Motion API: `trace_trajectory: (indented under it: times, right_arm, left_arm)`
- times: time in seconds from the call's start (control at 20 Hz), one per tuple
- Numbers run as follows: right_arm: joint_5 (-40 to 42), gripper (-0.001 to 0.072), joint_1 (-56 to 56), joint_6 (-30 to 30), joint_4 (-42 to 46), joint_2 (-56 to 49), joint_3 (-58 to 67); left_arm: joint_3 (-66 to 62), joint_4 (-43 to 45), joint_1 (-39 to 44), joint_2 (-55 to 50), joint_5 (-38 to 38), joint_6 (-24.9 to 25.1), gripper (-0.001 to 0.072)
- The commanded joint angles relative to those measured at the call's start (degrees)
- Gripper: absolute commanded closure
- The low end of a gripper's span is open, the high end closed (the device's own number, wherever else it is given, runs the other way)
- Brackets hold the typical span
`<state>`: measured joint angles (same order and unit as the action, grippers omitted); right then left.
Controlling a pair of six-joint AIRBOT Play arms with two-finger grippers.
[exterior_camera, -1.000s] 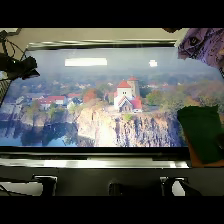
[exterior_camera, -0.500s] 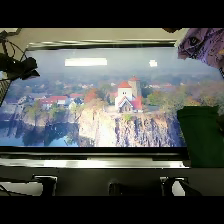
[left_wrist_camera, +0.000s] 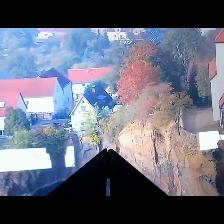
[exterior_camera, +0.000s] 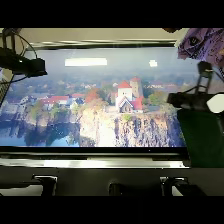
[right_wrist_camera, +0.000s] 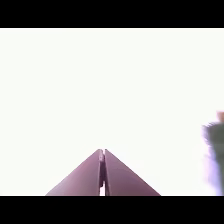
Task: Fold the clothes and pants, and hang the long-sleeved shirts on hangers.
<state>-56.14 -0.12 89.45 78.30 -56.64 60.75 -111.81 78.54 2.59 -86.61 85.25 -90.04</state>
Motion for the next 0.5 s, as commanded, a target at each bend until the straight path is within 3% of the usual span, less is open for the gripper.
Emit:
trace_trajectory:
  times: [0.0,0.15,0.45]
  right_arm:
    - [3.5,0.0687,10.4,-3.8,-0.7,-0.5,0.1]
    - [5.0,0.0686,11.3,-3.7,-0.7,-0.5,0.1]
    - [6.8,0.0686,11.3,-3.7,1.9,-0.5,0.1]
  left_arm:
    - [5.5,5.9,4.9,5.0,-2.4,1.6,0.0690]
    - [11.6,8.1,6.5,10.5,-6.4,0.9,0.0688]
    - [11.8,8.1,6.5,11.3,-6.5,1.4,0.0686]
